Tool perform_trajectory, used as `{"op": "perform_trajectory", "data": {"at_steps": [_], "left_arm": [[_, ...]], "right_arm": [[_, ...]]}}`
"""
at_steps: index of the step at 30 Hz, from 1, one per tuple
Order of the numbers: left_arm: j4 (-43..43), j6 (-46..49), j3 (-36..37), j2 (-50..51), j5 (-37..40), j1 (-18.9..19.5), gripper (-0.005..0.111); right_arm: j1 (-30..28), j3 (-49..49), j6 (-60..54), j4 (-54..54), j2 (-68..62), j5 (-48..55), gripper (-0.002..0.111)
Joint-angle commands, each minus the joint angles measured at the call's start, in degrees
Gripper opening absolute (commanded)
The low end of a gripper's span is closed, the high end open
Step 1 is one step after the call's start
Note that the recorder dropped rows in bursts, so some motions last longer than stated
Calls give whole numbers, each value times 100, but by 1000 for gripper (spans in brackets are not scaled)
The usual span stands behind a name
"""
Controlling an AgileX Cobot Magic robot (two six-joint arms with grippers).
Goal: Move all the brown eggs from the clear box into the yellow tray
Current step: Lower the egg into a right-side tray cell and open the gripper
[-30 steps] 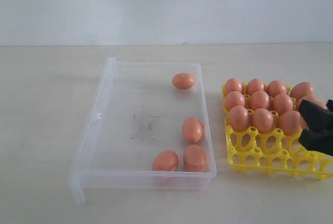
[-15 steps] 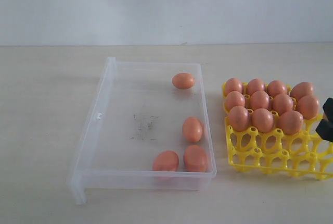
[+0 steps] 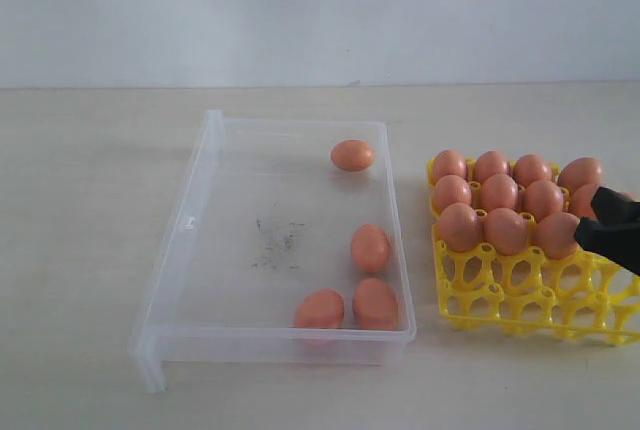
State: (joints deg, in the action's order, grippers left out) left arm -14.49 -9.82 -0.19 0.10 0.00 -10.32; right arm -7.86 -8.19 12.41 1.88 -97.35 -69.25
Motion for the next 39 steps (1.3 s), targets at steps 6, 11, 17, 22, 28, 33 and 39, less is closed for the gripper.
{"op": "perform_trajectory", "data": {"at_steps": [6, 11, 17, 22, 28, 33, 39], "left_arm": [[9, 8, 19, -10, 0, -25, 4], [9, 8, 19, -10, 0, -25, 4], [9, 8, 19, -10, 0, -25, 4], [9, 8, 19, -10, 0, -25, 4], [9, 8, 19, -10, 0, -25, 4], [9, 8, 19, -10, 0, -25, 4], [9, 8, 19, -10, 0, -25, 4]], "right_arm": [[-26, -349, -204, -137, -663, -71, 0], [-26, -398, -251, -380, -890, -71, 0], [-26, -450, -289, -411, -914, -71, 0], [-26, -450, -135, -411, -954, -71, 0], [-26, -541, -75, -396, -1144, -71, 0], [-26, -569, -32, -396, -1212, -71, 0], [-26, -581, 55, -396, -1212, -71, 34]]}}
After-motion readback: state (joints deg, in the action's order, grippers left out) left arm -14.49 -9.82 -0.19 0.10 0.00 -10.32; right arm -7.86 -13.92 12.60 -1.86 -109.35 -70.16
